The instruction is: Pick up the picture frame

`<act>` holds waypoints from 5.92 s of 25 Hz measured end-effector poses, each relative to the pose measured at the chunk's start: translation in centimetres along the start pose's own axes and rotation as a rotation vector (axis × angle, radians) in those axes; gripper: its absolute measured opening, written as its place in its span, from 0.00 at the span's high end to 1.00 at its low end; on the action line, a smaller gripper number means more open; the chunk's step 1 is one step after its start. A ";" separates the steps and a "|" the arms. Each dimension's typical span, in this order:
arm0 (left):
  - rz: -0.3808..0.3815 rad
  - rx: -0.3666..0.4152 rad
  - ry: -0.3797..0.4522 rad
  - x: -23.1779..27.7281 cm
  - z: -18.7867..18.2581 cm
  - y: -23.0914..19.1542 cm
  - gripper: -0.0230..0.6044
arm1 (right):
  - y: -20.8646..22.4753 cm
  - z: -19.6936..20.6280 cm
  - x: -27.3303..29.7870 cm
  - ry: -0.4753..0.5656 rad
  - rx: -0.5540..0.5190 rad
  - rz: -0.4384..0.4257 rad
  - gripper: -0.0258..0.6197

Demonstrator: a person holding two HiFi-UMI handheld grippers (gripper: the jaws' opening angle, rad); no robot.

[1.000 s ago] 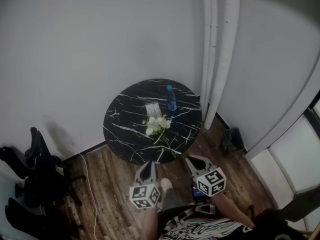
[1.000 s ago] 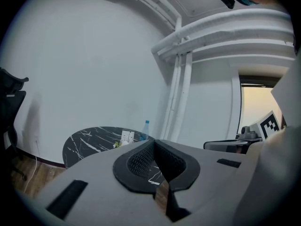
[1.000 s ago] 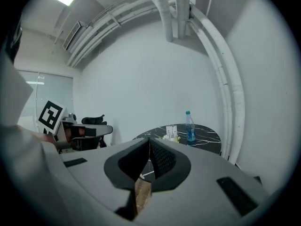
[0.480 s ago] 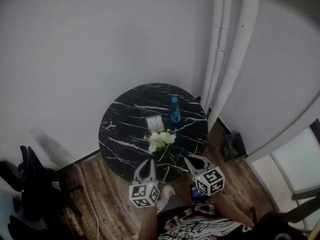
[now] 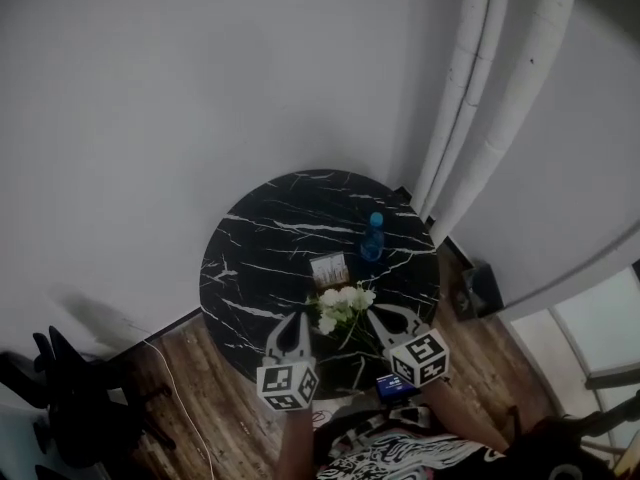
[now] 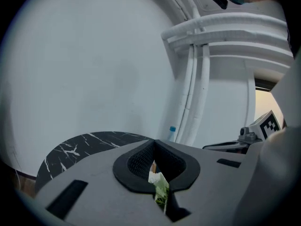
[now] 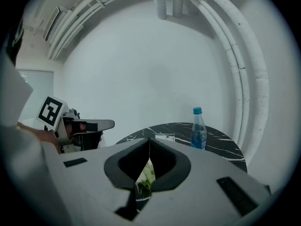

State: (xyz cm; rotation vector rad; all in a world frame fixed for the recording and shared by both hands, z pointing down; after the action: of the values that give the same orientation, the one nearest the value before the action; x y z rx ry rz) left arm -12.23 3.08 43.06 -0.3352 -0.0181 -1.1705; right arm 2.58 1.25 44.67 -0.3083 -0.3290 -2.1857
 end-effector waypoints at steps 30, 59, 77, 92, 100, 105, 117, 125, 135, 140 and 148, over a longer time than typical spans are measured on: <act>0.024 -0.004 -0.050 4.8 1.7 -4.5 0.94 | 3.9 1.4 3.8 -0.030 0.055 0.101 0.93; 0.063 -0.055 -0.293 12.2 9.8 -8.8 0.94 | 7.2 6.5 14.3 -0.261 -0.053 -0.039 0.93; 0.158 0.011 -0.444 15.8 14.4 -8.9 0.72 | 6.9 10.3 18.3 -0.341 -0.126 -0.178 0.74; 0.138 0.008 -0.459 17.7 16.0 -9.9 0.68 | 6.1 11.3 21.0 -0.316 -0.220 -0.240 0.72; 0.153 0.013 -0.417 18.4 16.4 -10.1 0.68 | 5.9 11.6 22.2 -0.264 -0.273 -0.234 0.72; 0.177 -0.014 -0.426 17.8 16.6 -9.7 0.68 | 5.5 11.8 21.8 -0.277 -0.250 -0.241 0.72; 0.169 -0.061 -0.410 18.6 16.1 -10.3 0.69 | 6.0 11.3 22.5 -0.295 -0.201 -0.215 0.72; 0.174 -0.140 -0.423 18.6 15.8 -10.1 0.70 | 6.2 11.1 22.3 -0.326 -0.135 -0.203 0.72; 0.187 -0.202 -0.406 18.7 14.3 -9.8 0.70 | 6.5 9.6 21.8 -0.309 -0.062 -0.186 0.73; 0.178 -0.269 -0.381 18.2 12.9 -9.8 0.71 | 6.3 8.1 21.5 -0.306 -0.042 -0.187 0.73; 0.163 -0.290 -0.349 17.2 10.9 -8.9 0.72 | 5.9 6.1 20.2 -0.304 -0.014 -0.195 0.73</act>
State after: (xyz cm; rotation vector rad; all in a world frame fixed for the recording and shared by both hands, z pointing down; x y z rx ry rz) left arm -11.77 -12.58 58.87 -0.7813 -0.1239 -0.9411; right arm -3.79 -15.06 57.90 -0.6420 -0.5311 -2.3325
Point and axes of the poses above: the fingertips, and each gripper's own axes: x forward along the fingers, y to its right, z out of its underside, the point moved 1 cm from there along -x, backward along the fingers, and after that the axes turned 10 degrees about z, right-handed, at the moved point
